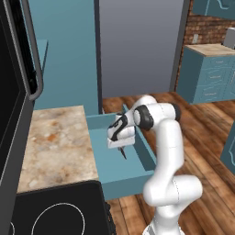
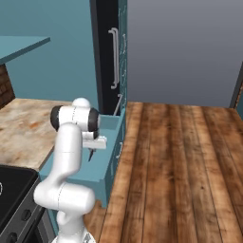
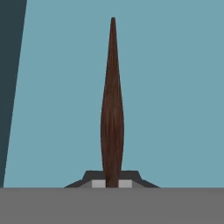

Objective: Organize the utensils by type. Pick up the wooden spoons from the counter and place them in the open cabinet. Then pick up the metallic utensils from the counter and place them in the open drawer.

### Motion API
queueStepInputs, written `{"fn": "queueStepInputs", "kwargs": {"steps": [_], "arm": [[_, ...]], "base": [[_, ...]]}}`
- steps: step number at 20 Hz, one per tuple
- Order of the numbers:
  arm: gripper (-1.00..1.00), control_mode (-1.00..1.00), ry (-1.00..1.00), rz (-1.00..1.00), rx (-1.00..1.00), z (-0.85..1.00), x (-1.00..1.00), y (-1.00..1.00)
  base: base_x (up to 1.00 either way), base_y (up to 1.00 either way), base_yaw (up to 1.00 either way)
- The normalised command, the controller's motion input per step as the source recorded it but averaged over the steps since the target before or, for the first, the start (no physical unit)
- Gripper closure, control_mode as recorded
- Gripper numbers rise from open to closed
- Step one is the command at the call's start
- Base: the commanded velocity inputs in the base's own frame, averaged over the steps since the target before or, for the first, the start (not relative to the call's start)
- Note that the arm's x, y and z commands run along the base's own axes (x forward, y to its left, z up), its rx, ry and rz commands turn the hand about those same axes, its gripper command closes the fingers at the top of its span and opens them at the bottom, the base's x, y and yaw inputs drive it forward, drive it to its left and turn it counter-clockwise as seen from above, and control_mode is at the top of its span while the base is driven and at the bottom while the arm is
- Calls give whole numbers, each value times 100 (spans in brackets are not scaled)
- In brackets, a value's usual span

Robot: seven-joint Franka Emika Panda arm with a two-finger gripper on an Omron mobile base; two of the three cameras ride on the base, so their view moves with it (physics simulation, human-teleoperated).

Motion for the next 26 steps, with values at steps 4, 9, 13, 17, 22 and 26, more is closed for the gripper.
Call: {"fn": "queueStepInputs", "kwargs": {"steps": [4,9,13,17,22,26], "arm": [[100,-100,0,0,0,-38,16,4],[100,-100,0,0,0,-10,15,16],[100,-100,0,-1,0,-29,9,8],[100,-100,0,0,0,-70,23,0],[100,-100,0,0,0,-39,36,0],[100,-100,0,0,0,-16,33,0]], "base": [[0,0,0],[0,0,0],[0,0,0],[0,0,0],[0,0,0],[0,0,0]]}}
